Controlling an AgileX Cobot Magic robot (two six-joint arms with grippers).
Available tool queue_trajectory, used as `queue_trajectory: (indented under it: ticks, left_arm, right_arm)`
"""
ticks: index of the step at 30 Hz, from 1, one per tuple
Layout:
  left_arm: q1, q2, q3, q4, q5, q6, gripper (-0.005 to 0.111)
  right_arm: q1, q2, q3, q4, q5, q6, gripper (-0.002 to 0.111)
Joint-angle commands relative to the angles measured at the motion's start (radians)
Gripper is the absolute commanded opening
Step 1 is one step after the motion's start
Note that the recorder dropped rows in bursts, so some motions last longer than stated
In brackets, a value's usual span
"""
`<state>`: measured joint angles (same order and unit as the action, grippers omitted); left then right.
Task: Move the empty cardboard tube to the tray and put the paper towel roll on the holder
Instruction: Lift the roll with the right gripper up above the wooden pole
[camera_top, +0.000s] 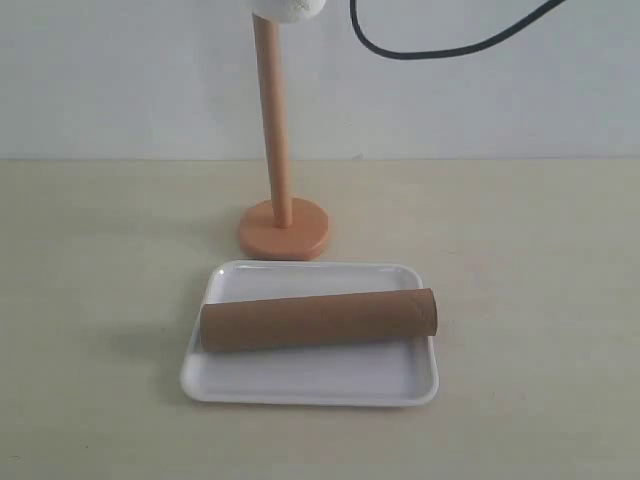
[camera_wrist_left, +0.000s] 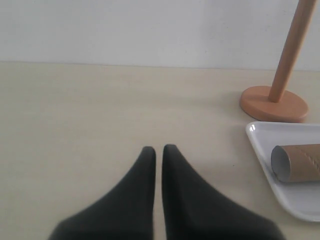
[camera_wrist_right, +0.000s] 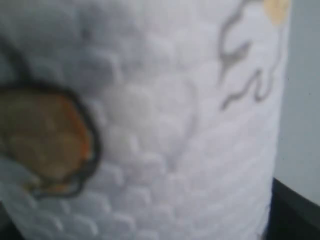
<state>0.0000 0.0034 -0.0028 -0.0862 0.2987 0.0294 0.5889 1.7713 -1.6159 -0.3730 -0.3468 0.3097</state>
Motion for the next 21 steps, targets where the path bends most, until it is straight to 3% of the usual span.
queue_trajectory:
  ticks: [1,21]
  left_arm:
    - [0.001,-0.003,0.003,0.000,0.001,0.002,0.004]
    - [0.001,-0.003,0.003,0.000,0.001,0.002,0.004]
  right_arm:
    - [0.001,-0.010,-0.049,-0.011,-0.010,0.005,0.000]
    - [0.038,0.100,-0.192,-0.029,0.179,0.066,0.000]
